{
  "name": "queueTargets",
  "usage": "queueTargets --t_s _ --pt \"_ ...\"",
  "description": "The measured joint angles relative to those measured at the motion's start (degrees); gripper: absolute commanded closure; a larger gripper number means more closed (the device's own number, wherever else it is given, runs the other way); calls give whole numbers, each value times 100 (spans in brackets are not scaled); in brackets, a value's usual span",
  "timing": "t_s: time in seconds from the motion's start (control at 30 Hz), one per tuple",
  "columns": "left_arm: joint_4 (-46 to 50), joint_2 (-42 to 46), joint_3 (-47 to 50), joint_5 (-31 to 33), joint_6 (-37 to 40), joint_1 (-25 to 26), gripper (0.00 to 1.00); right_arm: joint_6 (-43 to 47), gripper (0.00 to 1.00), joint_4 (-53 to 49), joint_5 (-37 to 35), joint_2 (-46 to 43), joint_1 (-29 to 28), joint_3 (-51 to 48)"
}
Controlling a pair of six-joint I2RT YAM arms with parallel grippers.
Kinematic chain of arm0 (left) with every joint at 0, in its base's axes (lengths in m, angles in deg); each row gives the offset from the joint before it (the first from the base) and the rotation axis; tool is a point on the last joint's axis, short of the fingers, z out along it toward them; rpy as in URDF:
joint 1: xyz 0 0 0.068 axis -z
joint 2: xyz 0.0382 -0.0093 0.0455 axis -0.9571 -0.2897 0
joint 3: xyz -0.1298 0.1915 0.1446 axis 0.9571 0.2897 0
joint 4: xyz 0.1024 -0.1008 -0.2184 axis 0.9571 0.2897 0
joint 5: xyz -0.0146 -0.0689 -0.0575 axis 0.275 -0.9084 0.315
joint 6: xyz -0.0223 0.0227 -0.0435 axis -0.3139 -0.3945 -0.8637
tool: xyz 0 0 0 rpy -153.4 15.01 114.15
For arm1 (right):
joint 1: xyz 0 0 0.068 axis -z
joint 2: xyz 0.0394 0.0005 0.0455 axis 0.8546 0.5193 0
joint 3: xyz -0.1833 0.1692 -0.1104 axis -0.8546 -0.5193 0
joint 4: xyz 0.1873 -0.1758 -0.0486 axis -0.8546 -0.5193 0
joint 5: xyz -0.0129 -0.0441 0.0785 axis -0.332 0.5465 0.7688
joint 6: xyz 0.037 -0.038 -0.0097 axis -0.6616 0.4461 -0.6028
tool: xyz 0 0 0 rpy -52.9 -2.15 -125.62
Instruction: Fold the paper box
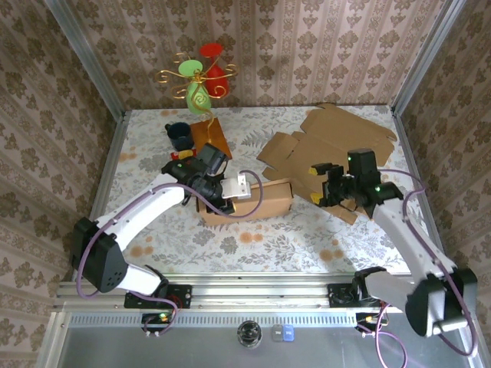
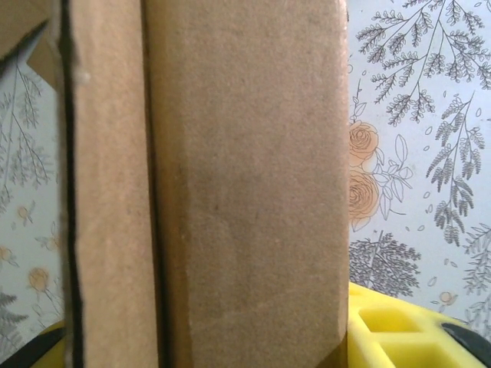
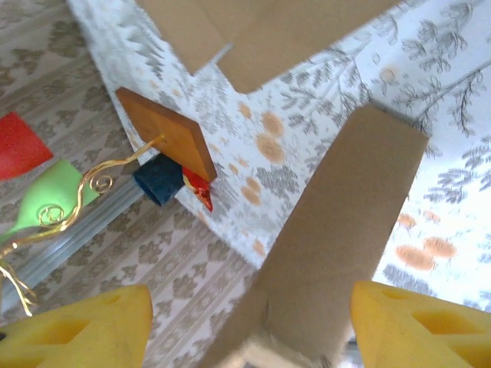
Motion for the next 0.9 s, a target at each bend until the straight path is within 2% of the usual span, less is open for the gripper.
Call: queueTargets --t_s 0.17,0.3,0.43,0.7,0.9 --pt "299 -232 -339 20 -505 -31 56 35 37 369 -1504 -861 -1665 -439" --pt "350 -243 -358 24 -861 -31 55 37 37 955 -2002 -422 -2385 -595" --pt "363 -243 -363 68 -1062 -28 53 72 37 1464 -2087 214 -2673 -568" --pt "396 -243 -382 195 -1193 -9 48 79 39 2107 -2087 929 -2839 -267" --pt "402 -247 -382 310 -1222 50 44 -15 48 2229 -2072 1198 -2922 -197"
